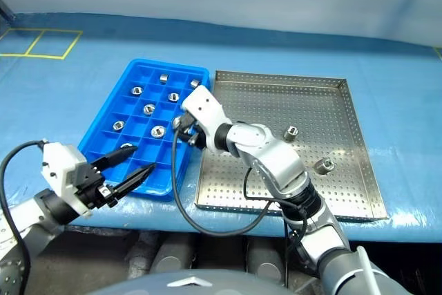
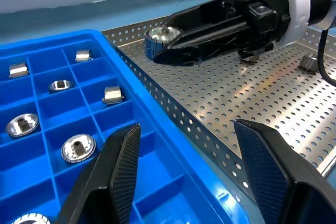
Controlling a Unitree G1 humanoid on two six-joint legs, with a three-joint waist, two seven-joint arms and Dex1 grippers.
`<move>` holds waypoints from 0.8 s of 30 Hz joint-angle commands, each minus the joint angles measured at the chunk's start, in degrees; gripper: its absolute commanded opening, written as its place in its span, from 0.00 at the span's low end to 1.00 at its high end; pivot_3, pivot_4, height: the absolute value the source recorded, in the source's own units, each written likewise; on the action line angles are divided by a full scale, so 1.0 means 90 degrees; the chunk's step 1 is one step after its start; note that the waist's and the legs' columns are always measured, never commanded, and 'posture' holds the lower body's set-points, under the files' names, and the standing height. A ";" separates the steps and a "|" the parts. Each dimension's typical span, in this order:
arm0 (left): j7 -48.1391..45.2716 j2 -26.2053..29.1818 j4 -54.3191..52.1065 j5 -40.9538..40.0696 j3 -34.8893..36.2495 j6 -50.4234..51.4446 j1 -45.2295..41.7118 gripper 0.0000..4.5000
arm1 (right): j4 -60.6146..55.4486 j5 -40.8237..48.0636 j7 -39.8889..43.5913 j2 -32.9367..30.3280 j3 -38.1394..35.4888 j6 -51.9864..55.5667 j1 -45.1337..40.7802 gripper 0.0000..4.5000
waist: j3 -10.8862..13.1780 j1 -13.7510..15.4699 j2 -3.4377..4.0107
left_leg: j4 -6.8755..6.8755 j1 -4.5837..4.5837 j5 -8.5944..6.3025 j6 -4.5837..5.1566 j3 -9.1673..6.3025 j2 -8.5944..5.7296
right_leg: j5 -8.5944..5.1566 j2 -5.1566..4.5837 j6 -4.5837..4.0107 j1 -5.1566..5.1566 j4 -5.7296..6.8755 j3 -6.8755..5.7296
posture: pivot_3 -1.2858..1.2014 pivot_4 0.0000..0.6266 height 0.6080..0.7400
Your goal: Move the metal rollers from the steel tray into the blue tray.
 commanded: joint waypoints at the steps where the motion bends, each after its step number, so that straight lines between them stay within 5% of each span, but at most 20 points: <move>1: 0.0124 -0.0114 -0.0378 -0.0153 0.0361 -0.0269 0.0418 0.70 | 0.0211 -0.0023 0.0297 0.0161 0.0274 -0.0384 -0.0155 0.38 | 0.0002 0.0066 0.0003 | 0.0000 0.0000 0.0000 0.0000 0.0000 0.0001 | -0.0002 0.0001 -0.0001 -0.0002 0.0001 0.0000 | 0.66 0.24 1.00; 12: 0.0374 -0.0254 -0.0512 -0.0179 0.0356 -0.0620 0.1131 0.70 | 0.1391 -0.0438 0.0493 0.0768 0.0634 -0.1036 -0.0411 0.38 | 0.0004 0.0299 0.0006 | -0.0003 0.0000 0.0000 -0.0002 -0.0003 0.0003 | -0.0032 0.0004 -0.0018 -0.0003 0.0002 -0.0006 | 0.68 0.24 1.00; 24: 0.0493 -0.0045 -0.0319 -0.0227 -0.0138 -0.0632 0.0661 0.70 | 0.1582 -0.0658 0.0472 0.0556 0.0401 -0.1034 -0.0194 0.38 | 0.0005 0.0373 0.0007 | -0.0011 0.0000 0.0000 -0.0003 -0.0002 0.0002 | -0.0036 0.0004 -0.0020 -0.0007 0.0001 -0.0007 | 0.67 0.24 1.00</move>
